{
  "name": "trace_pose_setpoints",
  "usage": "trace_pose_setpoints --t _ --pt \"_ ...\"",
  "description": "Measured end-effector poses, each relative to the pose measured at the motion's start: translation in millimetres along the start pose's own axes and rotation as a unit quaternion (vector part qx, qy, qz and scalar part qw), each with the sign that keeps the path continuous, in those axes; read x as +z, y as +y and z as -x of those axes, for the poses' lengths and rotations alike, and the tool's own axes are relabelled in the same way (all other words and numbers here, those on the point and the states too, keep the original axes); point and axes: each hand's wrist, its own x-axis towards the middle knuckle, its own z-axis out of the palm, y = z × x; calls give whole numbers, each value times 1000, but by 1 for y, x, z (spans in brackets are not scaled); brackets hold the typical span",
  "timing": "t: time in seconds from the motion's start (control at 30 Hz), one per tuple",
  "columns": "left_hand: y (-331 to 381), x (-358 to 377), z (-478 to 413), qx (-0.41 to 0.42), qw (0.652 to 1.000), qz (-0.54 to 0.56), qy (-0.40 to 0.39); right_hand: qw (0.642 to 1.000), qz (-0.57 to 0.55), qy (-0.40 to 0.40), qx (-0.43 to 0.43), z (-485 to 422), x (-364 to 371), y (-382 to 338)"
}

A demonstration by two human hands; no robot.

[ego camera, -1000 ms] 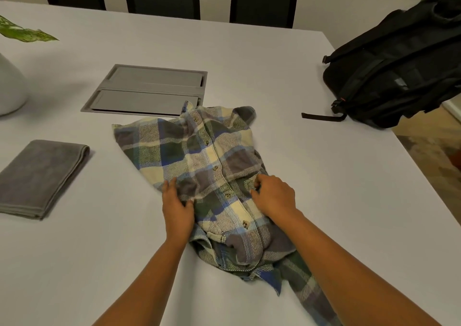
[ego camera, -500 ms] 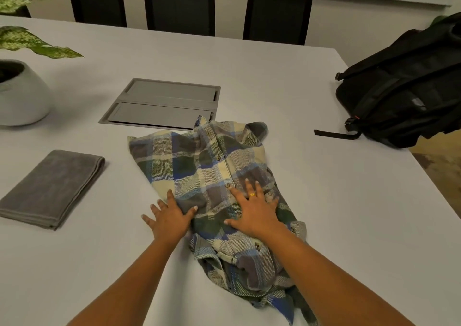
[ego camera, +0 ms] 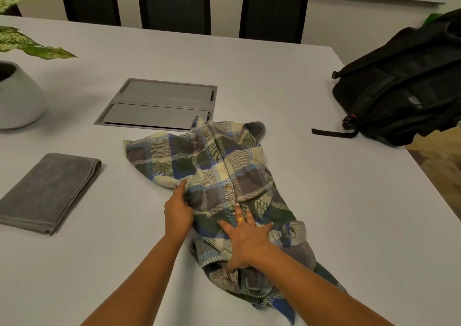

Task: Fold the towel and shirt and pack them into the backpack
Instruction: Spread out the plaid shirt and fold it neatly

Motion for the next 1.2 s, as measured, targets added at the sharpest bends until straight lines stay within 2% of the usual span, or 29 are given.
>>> trace_pose_setpoints --t 0.17,0.27,0.4,0.47,0.5,0.53,0.57,0.63,0.67,0.7,0.77,0.8,0.87,0.93,1.0,1.07,1.13,1.2 --pt "17 -15 -2 -19 997 63 35 986 -94 134 -25 13 -22 9" --pt "39 -29 -6 22 993 112 39 963 -239 113 -59 27 -52 28" --pt "89 -51 -16 103 973 203 25 846 -500 34 -182 38 -92 67" --pt "115 -60 -19 113 949 294 -26 775 -602 33 -188 45 -105 90" --pt "124 -61 -20 118 943 307 -51 751 -635 54 -172 48 -110 103" --pt "128 -61 -22 125 949 281 -70 747 -642 89 -147 51 -113 117" --pt "128 -59 -24 134 960 234 -81 769 -618 135 -92 52 -114 132" --pt "117 -50 -26 145 977 138 -75 826 -505 237 84 49 -110 169" --pt "108 -44 -26 141 982 99 -72 820 -458 298 170 46 -106 183" --pt "99 -37 -24 132 987 61 -73 790 -438 365 224 45 -101 191" --pt "82 -22 -17 115 990 -4 -82 718 -431 499 224 46 -93 186" --pt "73 -14 -13 118 989 -20 -89 705 -417 543 185 46 -90 174" --pt "60 4 -4 134 983 -64 -109 727 -376 566 96 42 -81 141" --pt "50 20 7 133 972 -146 -130 790 -302 534 21 32 -69 109" --pt "43 33 16 122 965 -188 -137 865 -224 448 -27 19 -57 86" --pt "39 38 22 115 966 -194 -124 929 -171 326 -37 9 -45 72" --pt "34 39 22 109 968 -194 -114 964 -126 230 -44 2 -32 64" --pt "30 35 18 106 971 -189 -104 976 -74 200 -45 -3 -24 64"
